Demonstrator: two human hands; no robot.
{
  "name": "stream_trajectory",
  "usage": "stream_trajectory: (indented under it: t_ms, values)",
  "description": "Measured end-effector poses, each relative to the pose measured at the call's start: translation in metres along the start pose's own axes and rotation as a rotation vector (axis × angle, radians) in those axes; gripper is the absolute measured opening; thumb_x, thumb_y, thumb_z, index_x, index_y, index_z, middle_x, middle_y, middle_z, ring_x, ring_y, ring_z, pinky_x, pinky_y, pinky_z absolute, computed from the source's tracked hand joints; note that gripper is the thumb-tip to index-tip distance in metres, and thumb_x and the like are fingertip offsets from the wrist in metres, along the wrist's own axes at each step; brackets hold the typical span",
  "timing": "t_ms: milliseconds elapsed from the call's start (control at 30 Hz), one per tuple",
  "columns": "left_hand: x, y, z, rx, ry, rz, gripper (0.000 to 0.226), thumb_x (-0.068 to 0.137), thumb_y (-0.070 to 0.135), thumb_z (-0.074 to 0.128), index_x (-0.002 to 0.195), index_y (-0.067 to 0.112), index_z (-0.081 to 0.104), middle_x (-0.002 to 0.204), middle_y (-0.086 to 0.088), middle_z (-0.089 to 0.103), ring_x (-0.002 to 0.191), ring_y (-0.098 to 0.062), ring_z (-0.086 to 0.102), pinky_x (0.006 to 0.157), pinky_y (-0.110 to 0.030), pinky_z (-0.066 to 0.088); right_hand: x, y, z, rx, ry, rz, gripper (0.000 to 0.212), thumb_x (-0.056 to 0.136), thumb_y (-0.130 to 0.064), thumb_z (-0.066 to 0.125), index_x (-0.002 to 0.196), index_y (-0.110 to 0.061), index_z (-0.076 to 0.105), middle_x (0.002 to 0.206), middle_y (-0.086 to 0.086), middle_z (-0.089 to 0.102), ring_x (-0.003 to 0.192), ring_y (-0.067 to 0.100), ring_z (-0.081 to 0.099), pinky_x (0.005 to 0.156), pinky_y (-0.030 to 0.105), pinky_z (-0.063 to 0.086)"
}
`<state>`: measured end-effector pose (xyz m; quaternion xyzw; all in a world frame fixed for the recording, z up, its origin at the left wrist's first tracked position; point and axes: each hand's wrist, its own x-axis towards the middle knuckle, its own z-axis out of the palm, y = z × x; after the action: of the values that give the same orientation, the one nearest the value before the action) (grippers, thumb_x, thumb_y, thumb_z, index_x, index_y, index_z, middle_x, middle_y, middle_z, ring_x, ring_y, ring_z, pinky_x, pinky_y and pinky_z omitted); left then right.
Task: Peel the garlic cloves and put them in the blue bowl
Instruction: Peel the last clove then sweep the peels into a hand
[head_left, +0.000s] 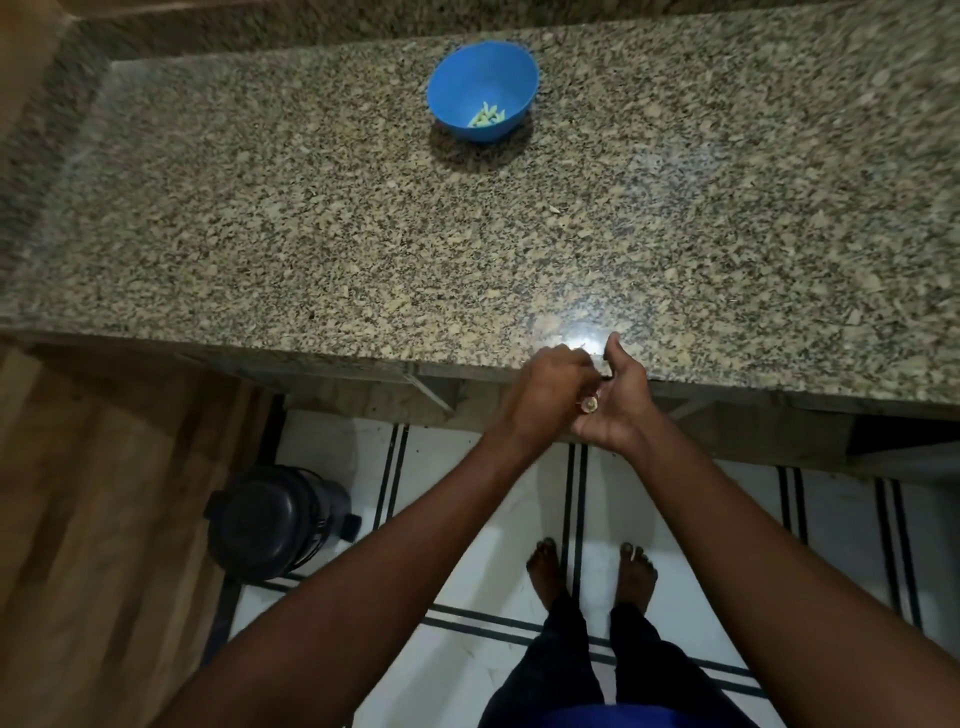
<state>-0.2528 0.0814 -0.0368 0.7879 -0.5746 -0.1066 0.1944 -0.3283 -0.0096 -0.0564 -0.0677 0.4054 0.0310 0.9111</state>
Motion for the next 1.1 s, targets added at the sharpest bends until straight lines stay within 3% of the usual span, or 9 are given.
stream_trajectory:
  t_ms: [100,200,333,467,667,800,933,1033,1100]
  values:
    - [-0.018,0.000,-0.001,-0.070,0.076,-0.091,0.023,0.064,0.008,0.070,0.086,0.011,0.077,0.076,-0.005,0.067,0.069,-0.022,0.061,0.058,-0.030,0.045,0.001,0.001,0.000,0.010,0.000,0.012,0.089,0.087,-0.076,0.047,0.118,0.006,0.063,0.104,0.022,0.072,0.089,0.037,0.073,0.081,0.048,0.058]
    - [-0.012,-0.002,-0.008,-0.142,0.179,-0.262,0.013,0.078,0.007,0.070,0.090,0.010,0.075,0.080,-0.006,0.069,0.073,-0.025,0.064,0.063,-0.040,0.053,0.001,0.002,0.000,0.051,-0.029,0.009,0.084,0.087,-0.075,0.049,0.110,0.004,0.063,0.101,0.017,0.069,0.092,0.034,0.069,0.088,0.048,0.056]
    - [-0.001,-0.005,-0.016,-0.178,0.220,-0.358,0.008,0.086,0.009,0.072,0.093,0.012,0.074,0.087,-0.004,0.069,0.078,-0.020,0.063,0.067,-0.037,0.052,0.004,0.002,-0.002,0.041,-0.038,0.011,0.083,0.086,-0.075,0.051,0.117,0.001,0.063,0.102,0.017,0.067,0.097,0.037,0.068,0.081,0.054,0.057]
    - [0.014,-0.009,-0.013,-0.042,0.146,-0.339,0.025,0.092,0.004,0.063,0.113,0.009,0.074,0.103,-0.009,0.068,0.094,-0.027,0.061,0.071,-0.038,0.051,0.000,0.003,0.002,0.038,-0.048,0.002,0.083,0.087,-0.074,0.050,0.124,0.000,0.060,0.110,0.023,0.068,0.095,0.038,0.071,0.077,0.052,0.059]
    - [0.012,0.001,-0.004,0.056,0.022,-0.160,0.015,0.081,0.003,0.065,0.088,0.006,0.077,0.088,-0.011,0.064,0.084,-0.029,0.057,0.064,-0.040,0.052,0.000,0.004,0.003,0.031,0.000,-0.032,0.076,0.089,-0.074,0.046,0.105,-0.004,0.070,0.099,0.015,0.072,0.083,0.032,0.073,0.073,0.040,0.060]
    - [0.000,0.003,-0.006,-0.064,0.119,-0.195,0.016,0.085,0.004,0.064,0.091,0.005,0.078,0.087,-0.011,0.066,0.085,-0.029,0.059,0.067,-0.039,0.050,-0.002,0.005,0.004,0.029,-0.004,-0.046,0.078,0.091,-0.074,0.042,0.092,-0.003,0.073,0.087,0.013,0.072,0.074,0.030,0.073,0.068,0.037,0.060]
    - [-0.019,0.005,-0.013,-0.295,0.217,-0.322,0.018,0.082,-0.001,0.067,0.093,0.008,0.079,0.087,-0.009,0.071,0.081,-0.024,0.065,0.073,-0.034,0.052,-0.003,0.009,0.006,-0.022,-0.012,-0.038,0.080,0.090,-0.073,0.044,0.105,0.002,0.066,0.098,0.019,0.071,0.090,0.034,0.070,0.084,0.045,0.055]
    - [-0.040,0.008,-0.025,-0.497,0.358,-0.486,0.024,0.082,-0.008,0.064,0.094,0.007,0.079,0.091,-0.004,0.074,0.084,-0.014,0.068,0.077,-0.023,0.054,-0.009,0.019,0.014,-0.073,-0.029,-0.059,0.073,0.096,-0.065,0.043,0.101,0.005,0.064,0.090,0.021,0.070,0.080,0.034,0.071,0.072,0.047,0.061]
    - [-0.054,0.006,-0.033,-0.624,0.425,-0.596,0.021,0.085,-0.004,0.064,0.094,0.009,0.078,0.091,0.000,0.075,0.086,-0.011,0.071,0.080,-0.025,0.057,-0.013,0.025,0.022,-0.128,-0.041,-0.043,0.066,0.101,-0.056,0.041,0.102,0.007,0.061,0.087,0.023,0.070,0.077,0.036,0.073,0.068,0.051,0.062]
